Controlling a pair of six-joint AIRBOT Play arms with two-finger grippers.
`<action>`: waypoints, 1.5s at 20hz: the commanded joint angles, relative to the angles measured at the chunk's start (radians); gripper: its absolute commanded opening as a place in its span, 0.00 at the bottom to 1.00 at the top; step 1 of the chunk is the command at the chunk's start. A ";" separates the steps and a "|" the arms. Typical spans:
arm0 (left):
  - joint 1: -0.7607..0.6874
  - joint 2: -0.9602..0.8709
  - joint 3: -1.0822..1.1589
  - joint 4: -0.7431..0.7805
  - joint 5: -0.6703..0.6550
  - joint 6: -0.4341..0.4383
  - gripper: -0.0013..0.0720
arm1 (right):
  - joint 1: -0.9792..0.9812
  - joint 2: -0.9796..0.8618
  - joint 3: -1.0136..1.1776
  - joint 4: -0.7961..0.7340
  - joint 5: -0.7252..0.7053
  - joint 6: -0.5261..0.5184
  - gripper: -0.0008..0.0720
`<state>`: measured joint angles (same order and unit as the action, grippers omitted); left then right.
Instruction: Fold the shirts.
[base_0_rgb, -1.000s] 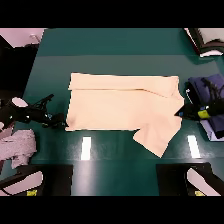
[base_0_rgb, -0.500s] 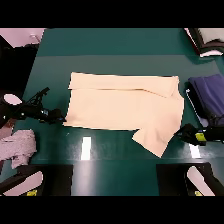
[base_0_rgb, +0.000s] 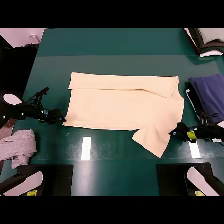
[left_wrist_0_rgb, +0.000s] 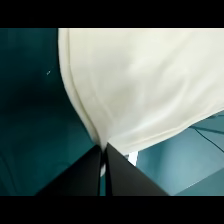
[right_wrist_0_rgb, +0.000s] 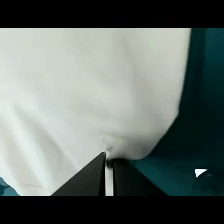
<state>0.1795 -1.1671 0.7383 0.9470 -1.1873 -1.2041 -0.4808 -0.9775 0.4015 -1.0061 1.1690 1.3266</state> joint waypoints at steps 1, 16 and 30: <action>0.001 0.001 0.002 0.010 -0.002 0.000 0.05 | 0.036 0.038 -0.002 -0.016 -0.051 -0.001 0.04; 0.001 0.299 -0.013 0.164 -0.347 -0.083 0.05 | 0.037 0.463 0.241 -0.292 0.353 0.065 0.04; 0.001 0.083 0.199 0.051 0.035 -0.094 0.05 | 0.220 -0.034 0.517 -0.122 0.087 0.061 0.04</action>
<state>0.1795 -1.0153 0.8959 1.0409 -1.2293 -1.3006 -0.3298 -0.9070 0.8253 -1.1351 1.3025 1.3876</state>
